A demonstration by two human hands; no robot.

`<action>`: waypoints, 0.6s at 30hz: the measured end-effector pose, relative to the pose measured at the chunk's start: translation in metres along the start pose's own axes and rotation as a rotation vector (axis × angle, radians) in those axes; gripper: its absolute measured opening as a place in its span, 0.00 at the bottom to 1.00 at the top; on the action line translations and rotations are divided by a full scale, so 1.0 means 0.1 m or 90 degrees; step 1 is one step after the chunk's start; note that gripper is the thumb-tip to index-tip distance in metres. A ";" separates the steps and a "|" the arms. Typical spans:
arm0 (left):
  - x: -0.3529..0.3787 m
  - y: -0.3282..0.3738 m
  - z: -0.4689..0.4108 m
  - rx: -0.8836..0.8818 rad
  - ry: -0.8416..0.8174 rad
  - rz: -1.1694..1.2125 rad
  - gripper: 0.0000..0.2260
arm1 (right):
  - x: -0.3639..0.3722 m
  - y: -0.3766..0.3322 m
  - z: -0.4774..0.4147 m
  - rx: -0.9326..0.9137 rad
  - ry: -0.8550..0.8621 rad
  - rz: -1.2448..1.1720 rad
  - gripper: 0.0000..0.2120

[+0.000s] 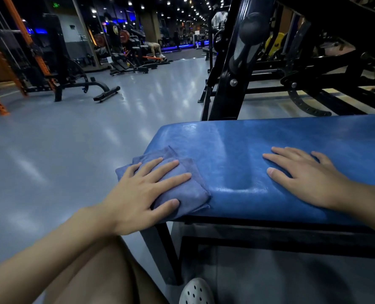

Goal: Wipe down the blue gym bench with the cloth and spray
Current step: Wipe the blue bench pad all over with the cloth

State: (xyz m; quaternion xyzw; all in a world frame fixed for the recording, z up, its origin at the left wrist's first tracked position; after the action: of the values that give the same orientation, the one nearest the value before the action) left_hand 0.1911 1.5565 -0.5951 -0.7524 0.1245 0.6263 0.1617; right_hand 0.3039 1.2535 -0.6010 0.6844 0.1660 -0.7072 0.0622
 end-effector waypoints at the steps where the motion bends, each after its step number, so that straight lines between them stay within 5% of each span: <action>1: -0.02 -0.04 0.03 0.016 -0.003 -0.009 0.28 | -0.01 0.00 0.00 0.001 0.003 0.022 0.32; 18: 0.04 0.38 -0.37 0.210 0.025 -0.122 0.32 | 0.04 0.06 -0.02 0.044 -0.005 0.035 0.32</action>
State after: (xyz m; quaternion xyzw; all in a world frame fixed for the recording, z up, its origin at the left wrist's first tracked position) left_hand 0.2099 1.5068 -0.5961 -0.7362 0.1567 0.5643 0.3391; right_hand 0.3076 1.2493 -0.6058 0.6877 0.1225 -0.7132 0.0587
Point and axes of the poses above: each hand's wrist, its own z-axis away from the middle knuckle, its own x-axis out of the palm, y = z × x, the point moved 6 cm from there along -z, towards the middle knuckle, and after that the axes turned 5 degrees about x, right-handed, at the moved point
